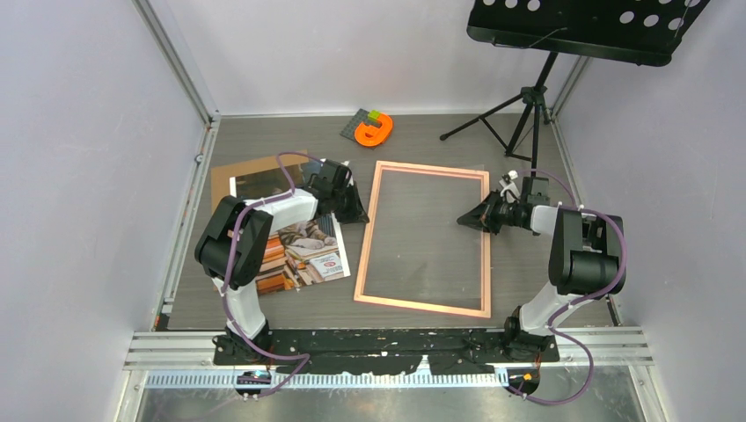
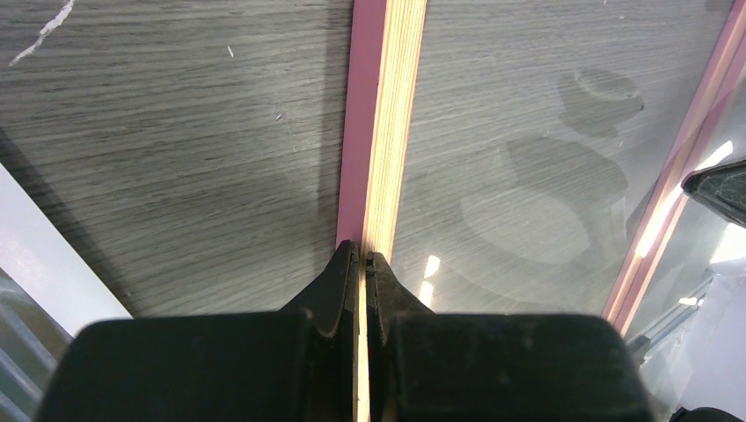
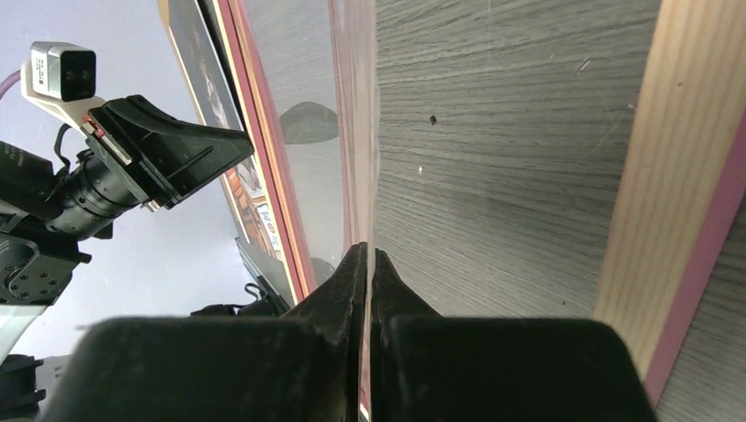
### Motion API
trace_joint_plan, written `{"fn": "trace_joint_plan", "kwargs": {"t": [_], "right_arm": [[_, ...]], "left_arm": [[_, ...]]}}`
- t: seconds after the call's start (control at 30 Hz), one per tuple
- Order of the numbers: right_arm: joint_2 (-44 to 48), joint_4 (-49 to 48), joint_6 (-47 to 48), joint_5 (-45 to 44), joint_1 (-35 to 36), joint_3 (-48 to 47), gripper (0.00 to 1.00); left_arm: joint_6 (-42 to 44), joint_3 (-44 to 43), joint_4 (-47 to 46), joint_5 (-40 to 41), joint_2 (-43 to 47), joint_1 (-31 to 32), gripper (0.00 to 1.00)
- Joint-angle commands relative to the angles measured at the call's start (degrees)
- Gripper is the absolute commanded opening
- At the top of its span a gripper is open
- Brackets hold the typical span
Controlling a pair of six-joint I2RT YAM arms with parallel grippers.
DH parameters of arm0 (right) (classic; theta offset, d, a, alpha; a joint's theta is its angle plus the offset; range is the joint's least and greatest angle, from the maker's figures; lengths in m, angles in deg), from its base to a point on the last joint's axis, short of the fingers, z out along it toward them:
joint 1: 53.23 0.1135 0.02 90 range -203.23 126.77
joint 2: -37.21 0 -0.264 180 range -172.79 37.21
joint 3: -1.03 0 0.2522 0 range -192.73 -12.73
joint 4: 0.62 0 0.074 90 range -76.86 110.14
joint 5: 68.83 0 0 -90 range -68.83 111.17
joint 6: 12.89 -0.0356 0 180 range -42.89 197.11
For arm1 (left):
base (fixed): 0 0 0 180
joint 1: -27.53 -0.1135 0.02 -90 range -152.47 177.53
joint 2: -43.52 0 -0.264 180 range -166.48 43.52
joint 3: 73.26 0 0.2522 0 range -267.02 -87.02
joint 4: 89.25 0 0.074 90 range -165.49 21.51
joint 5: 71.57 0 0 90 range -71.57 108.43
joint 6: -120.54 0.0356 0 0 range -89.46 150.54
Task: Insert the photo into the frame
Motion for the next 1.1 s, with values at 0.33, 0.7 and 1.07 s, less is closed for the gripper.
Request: {"fn": "trace_joint_plan", "kwargs": {"t": [0.33, 0.7, 1.07], "right_arm": [[-0.5, 7.8, 5.4, -1.8, 3.0, -4.8, 0.06], [-2.0, 11.5, 7.8, -4.2, 4.4, -7.8, 0.06], [-1.2, 14.8, 8.4, -3.4, 4.5, -9.3, 0.06]], "left_arm": [[0.2, 1.0, 2.0, -0.5, -2.5, 2.3, 0.00], [0.3, 1.0, 2.3, -0.4, -2.4, 2.4, 0.00], [1.0, 1.0, 2.3, 0.5, -2.1, 2.4, 0.00]]}}
